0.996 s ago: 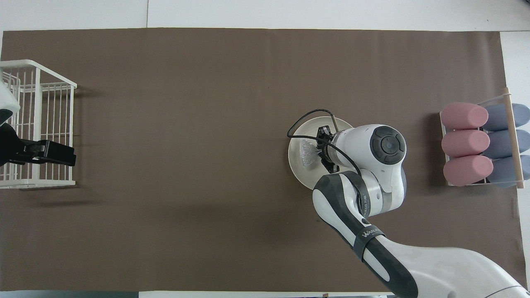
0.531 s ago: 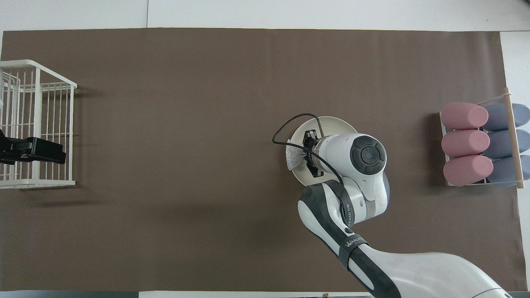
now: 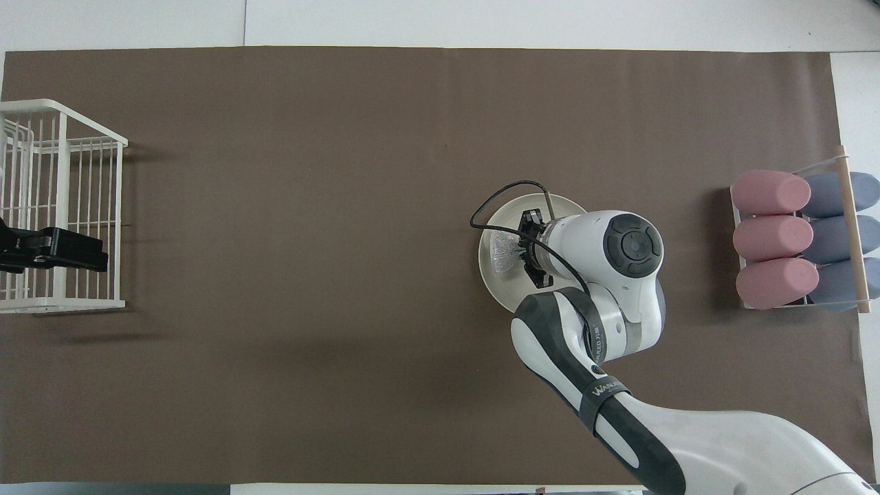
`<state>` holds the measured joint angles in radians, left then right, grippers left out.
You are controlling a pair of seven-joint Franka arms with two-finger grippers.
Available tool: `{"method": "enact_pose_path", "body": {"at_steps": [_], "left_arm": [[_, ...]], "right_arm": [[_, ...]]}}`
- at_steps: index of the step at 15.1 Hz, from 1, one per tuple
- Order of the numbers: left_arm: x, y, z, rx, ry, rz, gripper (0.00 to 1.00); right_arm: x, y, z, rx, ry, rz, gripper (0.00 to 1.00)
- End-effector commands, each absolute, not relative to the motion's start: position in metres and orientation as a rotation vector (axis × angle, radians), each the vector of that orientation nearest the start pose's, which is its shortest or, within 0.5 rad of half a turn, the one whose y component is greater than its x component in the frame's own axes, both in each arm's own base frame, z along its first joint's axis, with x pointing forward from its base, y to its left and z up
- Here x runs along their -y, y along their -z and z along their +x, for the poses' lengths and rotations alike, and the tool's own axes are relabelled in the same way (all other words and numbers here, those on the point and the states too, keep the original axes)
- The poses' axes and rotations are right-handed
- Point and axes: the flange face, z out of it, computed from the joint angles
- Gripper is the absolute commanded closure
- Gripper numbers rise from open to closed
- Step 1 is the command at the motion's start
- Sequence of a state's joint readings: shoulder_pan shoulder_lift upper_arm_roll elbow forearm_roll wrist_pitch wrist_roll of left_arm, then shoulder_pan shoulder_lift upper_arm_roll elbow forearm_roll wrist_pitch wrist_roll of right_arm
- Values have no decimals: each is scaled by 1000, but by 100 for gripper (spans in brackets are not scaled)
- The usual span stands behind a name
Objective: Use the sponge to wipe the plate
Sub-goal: 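Rub the sponge in circles over the plate with the right gripper, then keep wiping the sponge across the plate surface with the right gripper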
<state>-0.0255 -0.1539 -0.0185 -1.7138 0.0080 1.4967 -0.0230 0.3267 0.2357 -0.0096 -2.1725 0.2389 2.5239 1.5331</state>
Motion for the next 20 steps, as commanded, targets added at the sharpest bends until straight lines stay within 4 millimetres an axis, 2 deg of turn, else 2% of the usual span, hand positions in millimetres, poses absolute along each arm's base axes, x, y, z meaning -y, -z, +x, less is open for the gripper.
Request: {"method": "enact_pose_path", "body": {"at_steps": [1,3,5,7,8,10,14,17,20], "left_arm": [[7,-664,474,22,-7,-3124,0],[7,-682,461,20,51,-3122,0],[8,-688,456,18,65,-3123,0],[7,-690,447,23,22,-3123,0],[7,-689,441,24,-35,-3122,0],[6,-689,433,25,-88,-3119,0],[7,-689,432,25,-90,-3120,0],[7,-689,432,25,-90,-3120,0],[7,-689,432,25,-90,-3120,0]], "right_arm": [[-138,-269,542,-1940,-139,-2303,100],[-126,-269,544,-1954,-136,-2290,100],[-118,-268,544,-1941,-136,-2303,100],[-127,-268,542,-1947,-138,-2299,100],[-134,-269,542,-1977,-136,-2269,100],[-162,-271,536,-2003,-134,-2241,100],[-222,-275,520,-2054,-120,-2160,100],[-243,-279,515,-2082,-115,-2105,100],[-245,-276,516,-2084,-100,-2084,100]]}}
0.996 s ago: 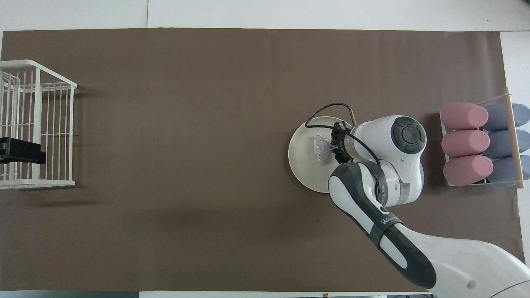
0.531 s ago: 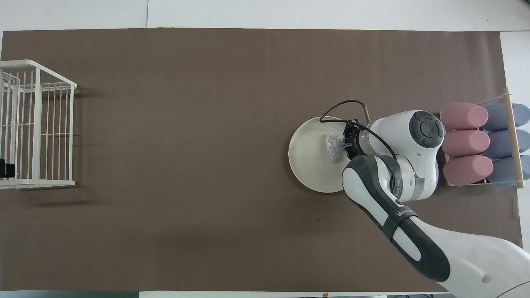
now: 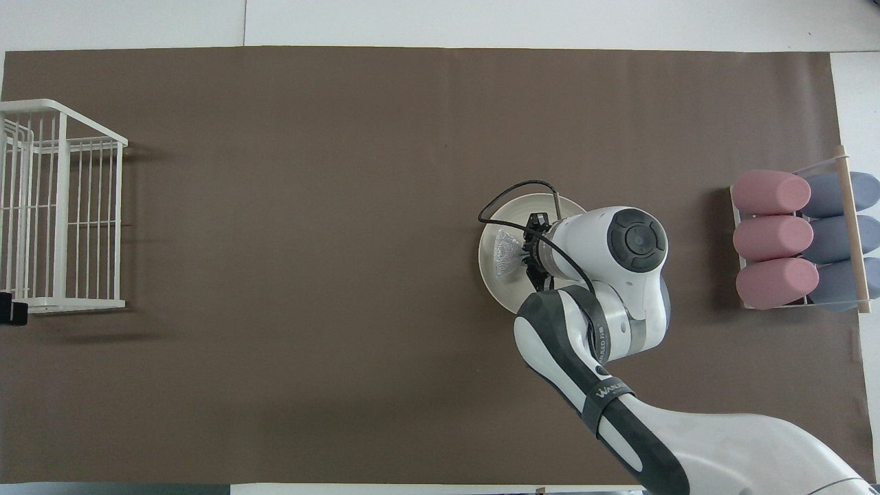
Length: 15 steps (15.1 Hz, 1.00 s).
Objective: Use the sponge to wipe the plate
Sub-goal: 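Keep wiping the sponge across the plate surface with the right gripper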
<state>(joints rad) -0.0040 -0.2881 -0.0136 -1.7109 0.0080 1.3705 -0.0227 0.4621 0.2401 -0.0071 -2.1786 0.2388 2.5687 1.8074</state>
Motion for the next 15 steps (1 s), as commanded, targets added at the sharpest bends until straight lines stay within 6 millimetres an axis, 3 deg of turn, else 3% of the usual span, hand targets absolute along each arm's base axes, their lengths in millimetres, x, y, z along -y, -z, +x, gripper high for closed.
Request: {"method": "enact_pose_path", "body": {"at_steps": [1,4,11,15], "left_arm": [[7,-689,432,25,-90,-3120,0],[7,-689,432,25,-90,-3120,0],[7,-689,432,25,-90,-3120,0],[7,-689,432,25,-90,-3120,0]], "right_arm": [[-244,-275,515,-2080,-99,-2089,100],[-227,-271,519,-2047,-94,-2135,100],[-146,-264,534,-2041,-164,-2236,100],[-124,-266,536,-2027,-189,-2264,100]]}}
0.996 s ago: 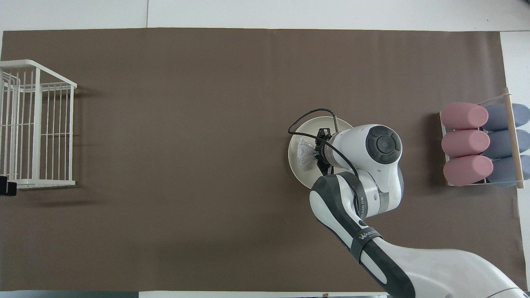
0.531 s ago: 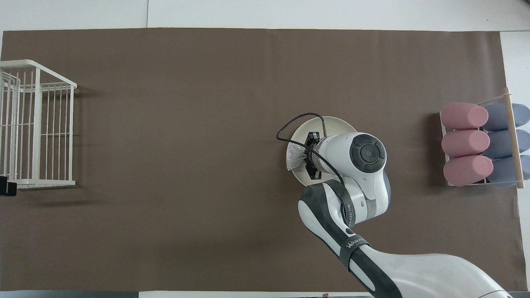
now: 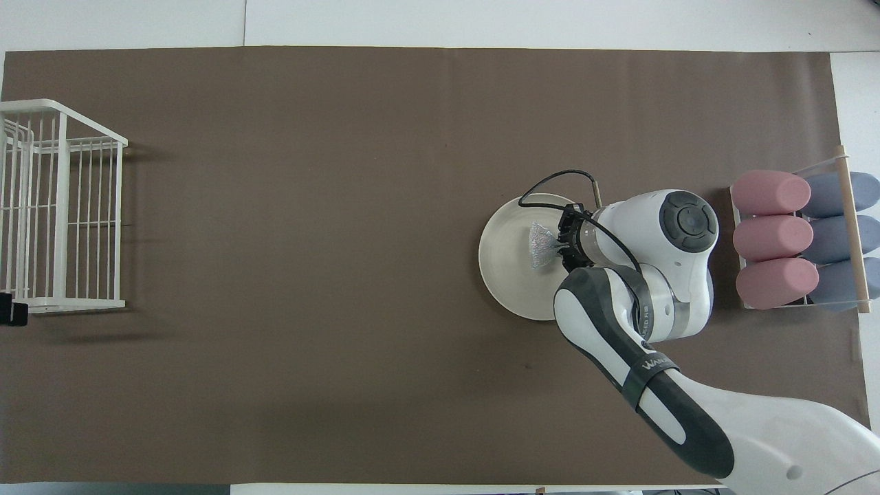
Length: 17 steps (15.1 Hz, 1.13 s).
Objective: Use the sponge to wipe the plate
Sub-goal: 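Keep wiping the sponge across the plate surface with the right gripper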
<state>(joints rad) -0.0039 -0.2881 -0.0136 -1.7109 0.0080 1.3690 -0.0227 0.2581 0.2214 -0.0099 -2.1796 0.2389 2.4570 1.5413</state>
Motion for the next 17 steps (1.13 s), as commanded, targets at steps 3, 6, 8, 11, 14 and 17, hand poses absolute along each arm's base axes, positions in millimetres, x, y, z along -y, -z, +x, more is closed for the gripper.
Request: {"method": "enact_pose_path", "body": {"at_steps": [3,6,8,11,14,17], "left_arm": [[7,-689,432,25,-90,-3120,0],[7,-689,432,25,-90,-3120,0],[6,-689,432,25,-90,-3118,0],[6,-689,432,25,-90,-3118,0],[7,-689,432,25,-90,-3120,0],[7,-689,432,25,-90,-3120,0]], "right_arm": [[-128,-270,537,-2027,-185,-2256,100],[-147,-302,540,-2015,-196,-2250,100],[-169,-324,544,-2031,-212,-2235,100],[-214,-354,542,-2049,-203,-2205,100],[-245,-390,551,-2095,-141,-2181,100],[-289,-430,547,-2102,-140,-2150,100]]}}
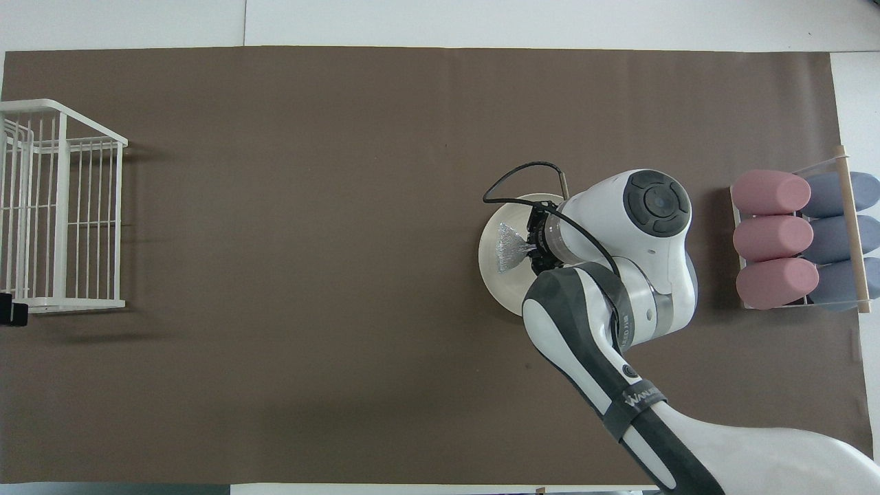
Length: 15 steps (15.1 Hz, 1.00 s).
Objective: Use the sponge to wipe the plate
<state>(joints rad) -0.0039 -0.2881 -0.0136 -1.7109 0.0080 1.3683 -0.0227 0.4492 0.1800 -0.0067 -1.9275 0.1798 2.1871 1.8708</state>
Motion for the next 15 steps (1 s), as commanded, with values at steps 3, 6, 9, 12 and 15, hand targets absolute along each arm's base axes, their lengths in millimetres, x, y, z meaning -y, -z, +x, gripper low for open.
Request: {"method": "enact_pose_path", "body": {"at_steps": [3,6,9,12,15], "left_arm": [[7,-689,432,27,-95,-3120,0],[14,-694,422,21,-99,-3115,0],[30,-701,418,-33,-77,-3108,0],[38,-706,406,-57,-83,-3102,0],[36,-704,402,-45,-102,-3101,0]], "right_arm": [[-319,-465,552,-2144,-121,-2115,100],[-345,-493,553,-2165,-135,-2103,100],[-376,-511,539,-2181,-104,-2126,100],[-390,-529,530,-2186,-112,-2119,100],[-393,-541,525,-2216,-119,-2111,100]]}}
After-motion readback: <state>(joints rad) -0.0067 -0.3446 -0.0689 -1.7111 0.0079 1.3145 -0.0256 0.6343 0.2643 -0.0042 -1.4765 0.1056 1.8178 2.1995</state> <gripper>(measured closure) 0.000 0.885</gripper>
